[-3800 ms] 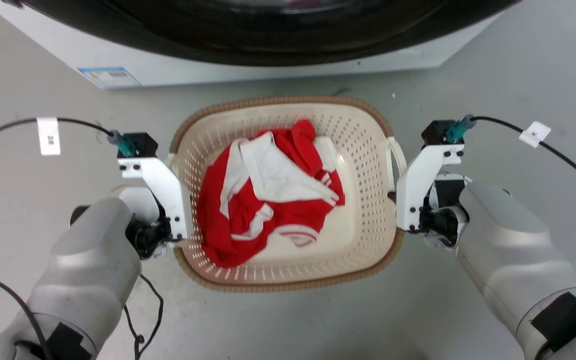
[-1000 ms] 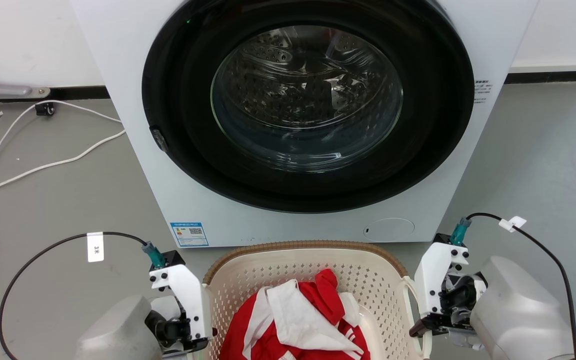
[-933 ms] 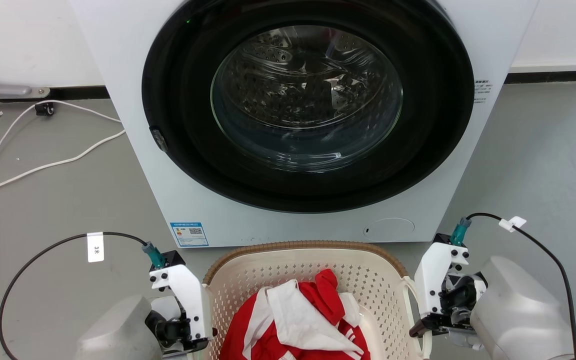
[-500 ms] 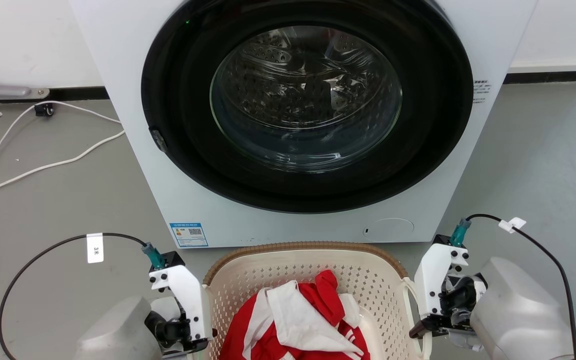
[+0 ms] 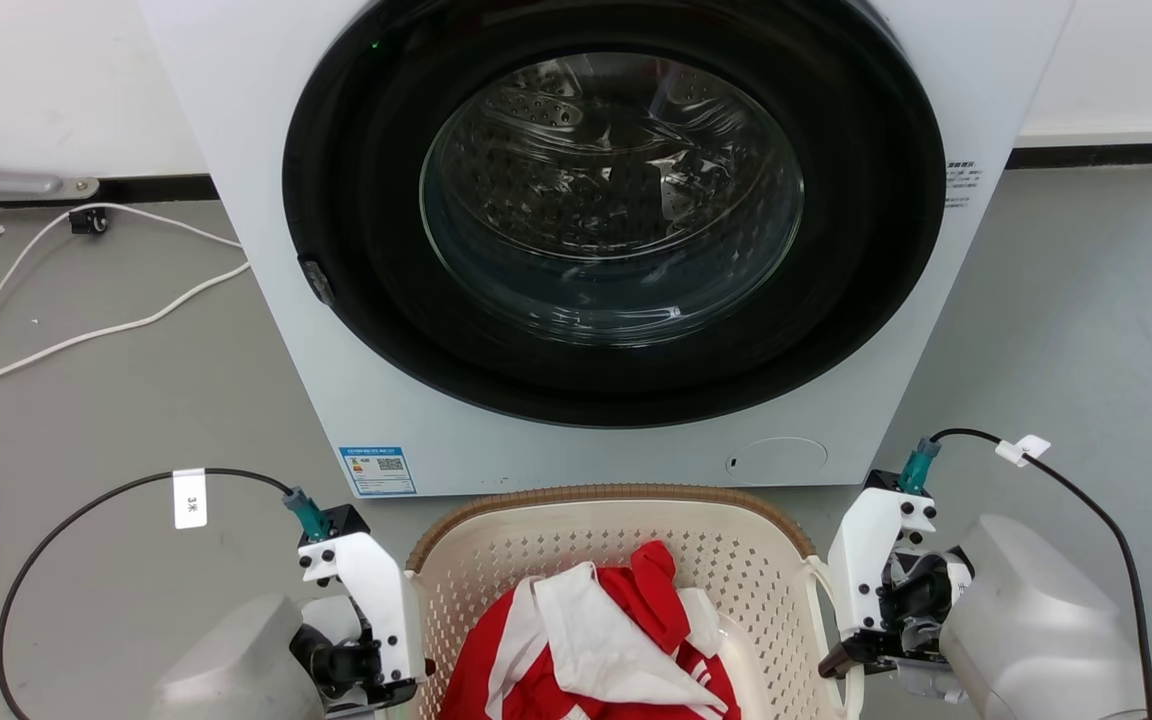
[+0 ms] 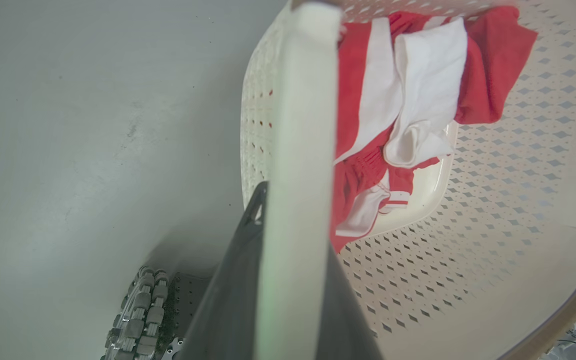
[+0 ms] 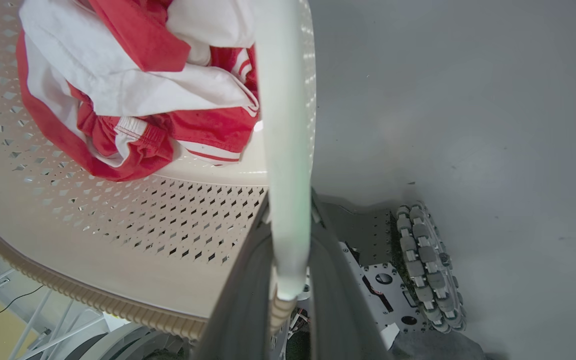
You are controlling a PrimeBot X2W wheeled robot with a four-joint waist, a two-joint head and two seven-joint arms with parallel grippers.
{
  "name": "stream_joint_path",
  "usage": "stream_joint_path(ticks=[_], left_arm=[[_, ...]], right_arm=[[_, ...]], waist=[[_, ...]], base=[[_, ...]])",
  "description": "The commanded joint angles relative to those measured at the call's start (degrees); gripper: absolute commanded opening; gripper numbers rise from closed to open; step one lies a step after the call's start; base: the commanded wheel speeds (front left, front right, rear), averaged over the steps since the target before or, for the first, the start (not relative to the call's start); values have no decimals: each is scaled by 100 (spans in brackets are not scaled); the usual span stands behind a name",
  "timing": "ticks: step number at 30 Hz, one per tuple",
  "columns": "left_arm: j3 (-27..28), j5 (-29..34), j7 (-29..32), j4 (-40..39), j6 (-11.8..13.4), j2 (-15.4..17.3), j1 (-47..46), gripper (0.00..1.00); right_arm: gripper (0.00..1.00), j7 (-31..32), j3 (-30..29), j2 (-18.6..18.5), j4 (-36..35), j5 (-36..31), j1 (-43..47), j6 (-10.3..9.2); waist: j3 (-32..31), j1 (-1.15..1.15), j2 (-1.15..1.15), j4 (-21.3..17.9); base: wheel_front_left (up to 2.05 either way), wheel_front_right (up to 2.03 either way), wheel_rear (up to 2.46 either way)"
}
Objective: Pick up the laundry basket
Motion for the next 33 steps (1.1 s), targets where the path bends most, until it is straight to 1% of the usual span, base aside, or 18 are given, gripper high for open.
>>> stream_joint_path(ticks=[1,12,21,33], left_arm=[[20,-78,-27,-113,-82,-152,41,0],[-19,-122,-32,-95,-82,-162,61,0],[-63,-166,-79,-93,-82,-156,82,0],[-103,-218,-90,-86,-82,-143,63,0]], right_arm=[[0,41,-19,131,-28,80,21,51],[0,19,-30,132,-28,28,59,51],[0,90,-189,132,-28,-63,142,50],[0,81,-238,132,-28,-81,121,50]], waist=[[-8,0,0,-1],[-26,0,0,-3],[-38,0,0,-28],[-29,0,0,-28]], base=[[0,0,0],[0,0,0],[0,0,0],[0,0,0]])
